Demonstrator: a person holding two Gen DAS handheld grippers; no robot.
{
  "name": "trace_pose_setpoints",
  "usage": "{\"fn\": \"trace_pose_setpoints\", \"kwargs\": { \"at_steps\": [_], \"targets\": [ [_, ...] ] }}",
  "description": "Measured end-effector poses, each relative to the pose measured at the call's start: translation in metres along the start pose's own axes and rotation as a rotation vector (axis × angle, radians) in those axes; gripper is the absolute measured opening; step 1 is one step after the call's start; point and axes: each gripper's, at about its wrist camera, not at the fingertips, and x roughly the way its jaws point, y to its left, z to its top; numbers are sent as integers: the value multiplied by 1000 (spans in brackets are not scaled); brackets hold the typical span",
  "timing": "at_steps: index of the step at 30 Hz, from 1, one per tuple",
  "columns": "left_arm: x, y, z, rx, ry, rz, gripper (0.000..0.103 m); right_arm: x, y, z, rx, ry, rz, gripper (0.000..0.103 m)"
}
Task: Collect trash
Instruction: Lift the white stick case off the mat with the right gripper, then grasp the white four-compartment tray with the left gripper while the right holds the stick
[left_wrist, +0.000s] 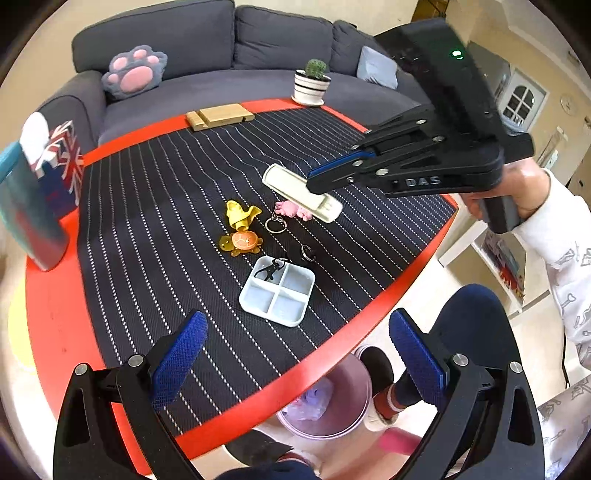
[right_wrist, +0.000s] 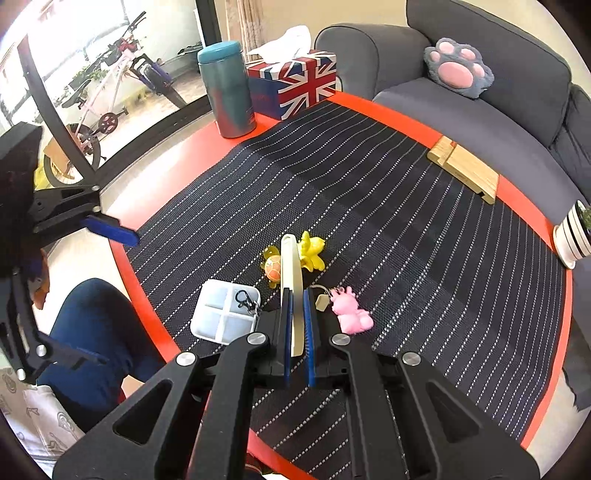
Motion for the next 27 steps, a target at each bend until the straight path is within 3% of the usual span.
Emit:
{"fn": "trace_pose_setpoints", "kwargs": {
  "at_steps": [16,24,25,27],
  "targets": [
    [62,7,9,90,155,27,95,-9,-17,-19,44,-9,-9,5],
    [77,9,7,112,185,50,94,-6,-20,-22,51,-4,-5,5],
    [78,9,6,111,185,51,94,-6,-20,-22,51,-4,-5,5],
    [80,10,5,108,188,50,82,-6,-21,-22,53,-4,-5,5]
  ]
}}
